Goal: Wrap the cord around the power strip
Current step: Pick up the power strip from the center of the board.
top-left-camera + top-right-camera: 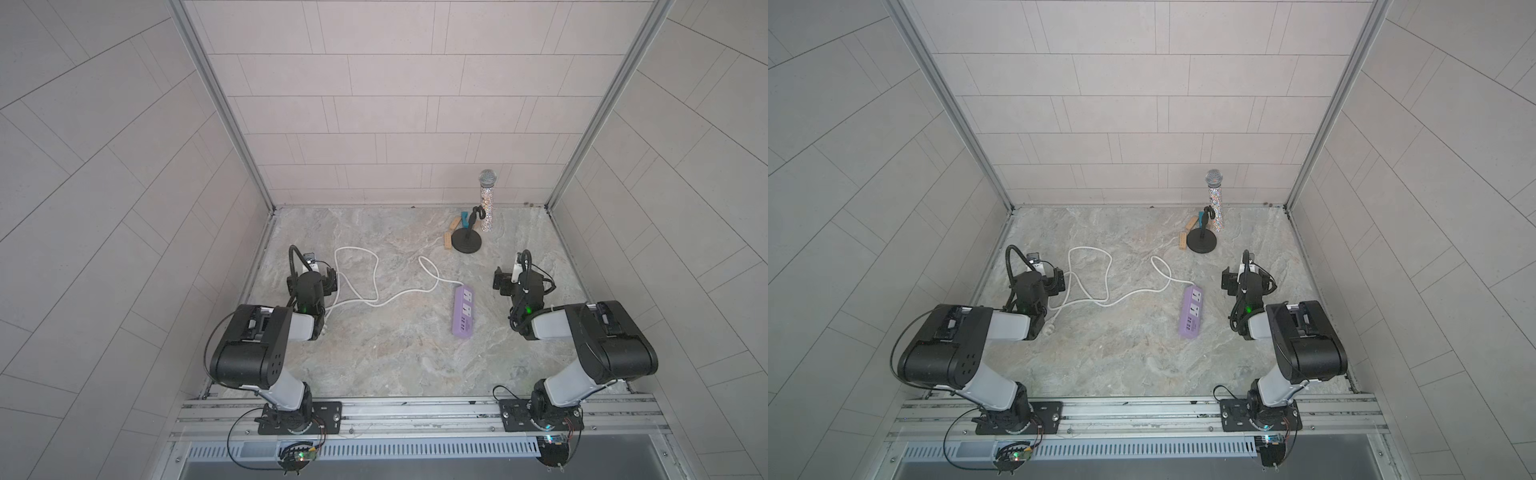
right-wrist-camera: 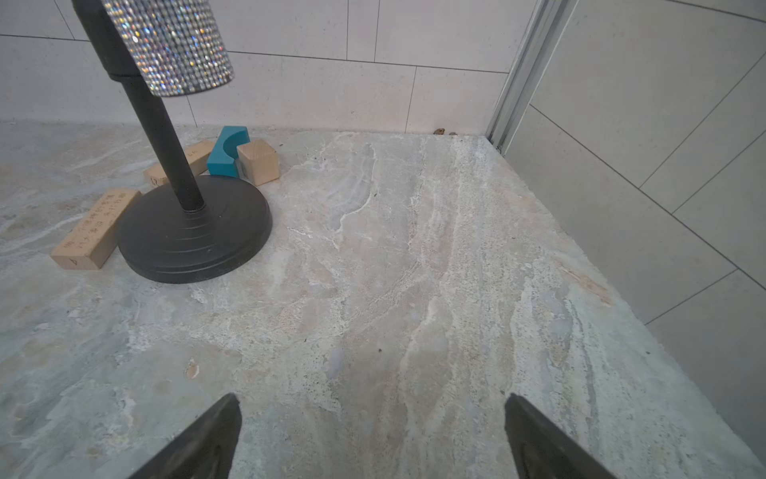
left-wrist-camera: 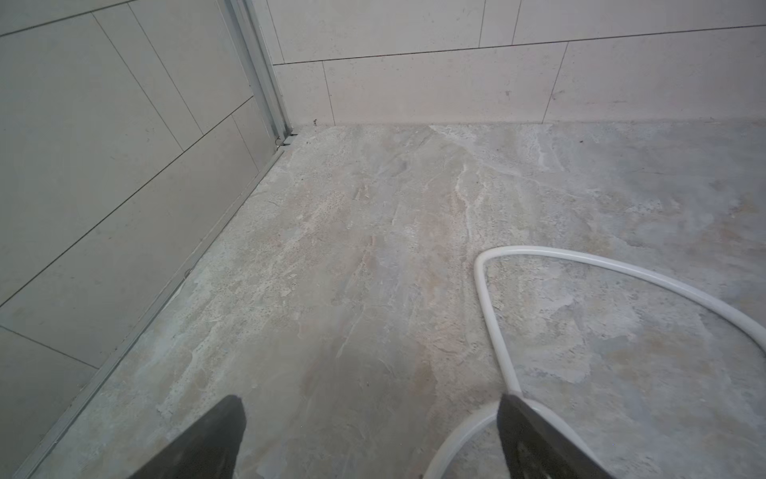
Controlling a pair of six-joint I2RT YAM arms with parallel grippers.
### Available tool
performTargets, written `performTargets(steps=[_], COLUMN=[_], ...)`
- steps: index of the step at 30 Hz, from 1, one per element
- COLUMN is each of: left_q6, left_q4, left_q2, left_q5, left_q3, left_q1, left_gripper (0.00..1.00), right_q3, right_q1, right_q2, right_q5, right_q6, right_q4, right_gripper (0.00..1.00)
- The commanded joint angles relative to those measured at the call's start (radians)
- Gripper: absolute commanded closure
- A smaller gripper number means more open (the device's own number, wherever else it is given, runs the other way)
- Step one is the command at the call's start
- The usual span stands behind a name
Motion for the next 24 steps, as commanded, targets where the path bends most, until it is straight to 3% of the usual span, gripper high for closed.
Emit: performTargets(steps=[1, 15, 20, 22, 24], left_q6=[-0.015, -0.014, -0.018, -0.016, -0.036], left_q4=[0.018, 0.019, 0.016, 0.025, 0.000], left_q2=[0.005, 0.008, 0.007, 0.002, -0.010], left_q5=[-0.035, -0.034, -0.023, -0.027, -0.082], left_q3=[0.008, 0.008, 0.011, 0.003, 0.011], left_q1=[0.005, 0.006, 0.011, 0.010, 0.009], left_gripper=[0.00, 0.00, 0.00, 0.00, 0.00], right_q3=[0.002, -0.003, -0.019, 0.008, 0.111], right_q1=[-0.002, -0.053, -0.052, -0.043, -0.043], right_q2=[-0.002, -0.008, -0.064, -0.165, -0.263], right_q5=[-0.005, -0.103, 0.017, 0.070, 0.112], right_q6=[-0.009, 0.021, 0.056, 0.073, 0.151], right_q4=[0.006, 0.011, -0.003, -0.164, -0.513], right_gripper=[0.01, 0.01, 0.01, 0.01, 0.01])
